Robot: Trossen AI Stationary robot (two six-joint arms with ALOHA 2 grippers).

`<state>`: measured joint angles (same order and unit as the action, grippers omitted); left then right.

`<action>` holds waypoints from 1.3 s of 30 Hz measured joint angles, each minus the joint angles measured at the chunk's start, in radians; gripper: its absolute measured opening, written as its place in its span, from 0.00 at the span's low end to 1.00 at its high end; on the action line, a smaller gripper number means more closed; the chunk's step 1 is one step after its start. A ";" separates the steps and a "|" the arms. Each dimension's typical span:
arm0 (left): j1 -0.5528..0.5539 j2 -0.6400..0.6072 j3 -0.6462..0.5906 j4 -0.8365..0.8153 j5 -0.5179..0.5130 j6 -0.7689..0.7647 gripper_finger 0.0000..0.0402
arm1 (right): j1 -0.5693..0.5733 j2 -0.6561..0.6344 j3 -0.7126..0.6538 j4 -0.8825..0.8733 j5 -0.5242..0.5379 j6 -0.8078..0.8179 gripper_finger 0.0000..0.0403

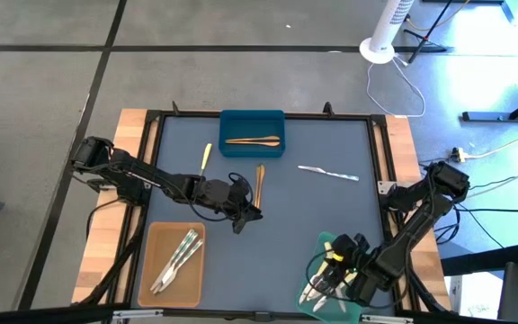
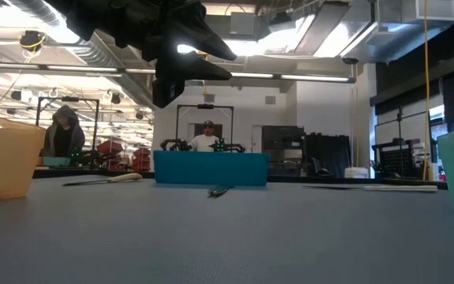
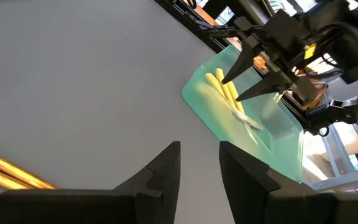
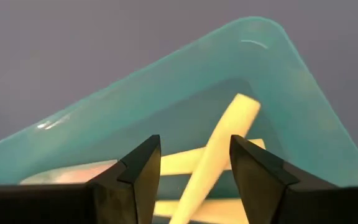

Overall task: Sort silverware by color (type)
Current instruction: Put the green patterned knife into the orange bin

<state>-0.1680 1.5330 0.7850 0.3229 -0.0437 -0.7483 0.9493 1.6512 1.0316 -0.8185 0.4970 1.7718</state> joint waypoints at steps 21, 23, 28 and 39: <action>0.000 0.000 0.000 0.000 -0.075 0.000 0.26 | -0.001 -0.001 0.453 -0.606 0.104 -0.189 0.45; 0.000 0.000 0.000 0.000 -0.075 0.000 0.26 | -0.001 -0.001 0.484 -0.649 0.115 -0.204 0.45; 0.000 0.000 0.000 0.000 -0.076 0.000 0.26 | -0.008 -0.001 0.542 -0.754 0.148 -0.207 0.45; 0.000 0.000 0.000 0.000 -0.078 0.000 0.26 | -0.126 -0.071 0.546 -0.753 0.132 -0.451 0.45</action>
<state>-0.1680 1.5330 0.7853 0.3231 -0.1219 -0.7479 0.8230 1.5801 1.5772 -1.5714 0.6289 1.3205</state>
